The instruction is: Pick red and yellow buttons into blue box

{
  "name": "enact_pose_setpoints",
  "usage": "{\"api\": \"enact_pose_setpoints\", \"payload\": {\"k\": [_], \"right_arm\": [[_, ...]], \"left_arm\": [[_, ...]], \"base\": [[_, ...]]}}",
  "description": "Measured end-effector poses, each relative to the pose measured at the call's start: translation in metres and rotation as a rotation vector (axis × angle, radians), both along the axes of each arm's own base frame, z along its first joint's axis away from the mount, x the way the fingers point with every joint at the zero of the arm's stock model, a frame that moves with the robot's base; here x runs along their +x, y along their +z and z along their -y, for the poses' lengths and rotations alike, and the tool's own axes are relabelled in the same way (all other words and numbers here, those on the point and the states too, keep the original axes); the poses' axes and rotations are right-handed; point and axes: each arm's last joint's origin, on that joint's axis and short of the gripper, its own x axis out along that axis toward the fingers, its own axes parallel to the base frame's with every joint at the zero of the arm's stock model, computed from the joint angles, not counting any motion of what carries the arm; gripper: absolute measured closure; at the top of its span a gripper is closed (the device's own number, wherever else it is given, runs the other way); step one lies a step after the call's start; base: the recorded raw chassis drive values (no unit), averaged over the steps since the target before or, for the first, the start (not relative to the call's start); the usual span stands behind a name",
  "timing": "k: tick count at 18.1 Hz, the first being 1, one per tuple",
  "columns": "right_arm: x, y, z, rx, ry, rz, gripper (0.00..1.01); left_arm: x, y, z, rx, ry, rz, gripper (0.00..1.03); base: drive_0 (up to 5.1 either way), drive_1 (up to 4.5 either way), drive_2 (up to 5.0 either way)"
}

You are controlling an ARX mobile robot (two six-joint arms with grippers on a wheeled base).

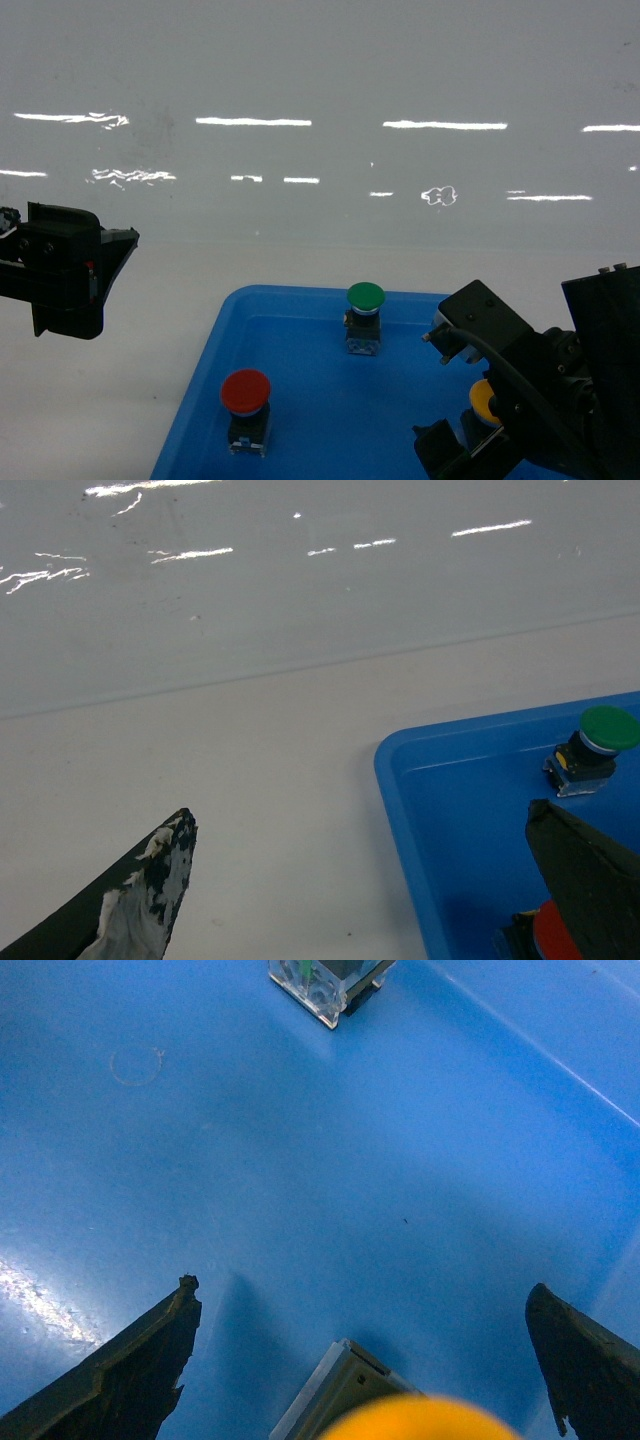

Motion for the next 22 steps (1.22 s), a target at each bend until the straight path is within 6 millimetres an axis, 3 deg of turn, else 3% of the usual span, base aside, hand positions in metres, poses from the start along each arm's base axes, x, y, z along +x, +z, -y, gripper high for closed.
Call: {"api": "enact_pose_setpoints", "payload": {"k": [4, 11, 17, 22], "right_arm": [[0.007, 0.001, -0.004, 0.006, 0.008, 0.016, 0.03], [-0.003, -0.003, -0.006, -0.011, 0.014, 0.01, 0.65], [-0.017, 0.0, 0.001, 0.0, -0.014, 0.051, 0.68], [-0.019, 0.052, 0.029, 0.1, -0.129, 0.247, 0.69]], "left_arm": [[0.0, 0.0, 0.0, 0.0, 0.0, 0.0, 0.05], [0.0, 0.0, 0.0, 0.0, 0.0, 0.0, 0.05], [0.0, 0.0, 0.0, 0.0, 0.0, 0.0, 0.05], [0.0, 0.0, 0.0, 0.0, 0.0, 0.0, 0.05]], "base": [[0.0, 0.0, 0.0], [0.0, 0.0, 0.0], [0.0, 0.0, 0.0], [0.0, 0.0, 0.0]]}}
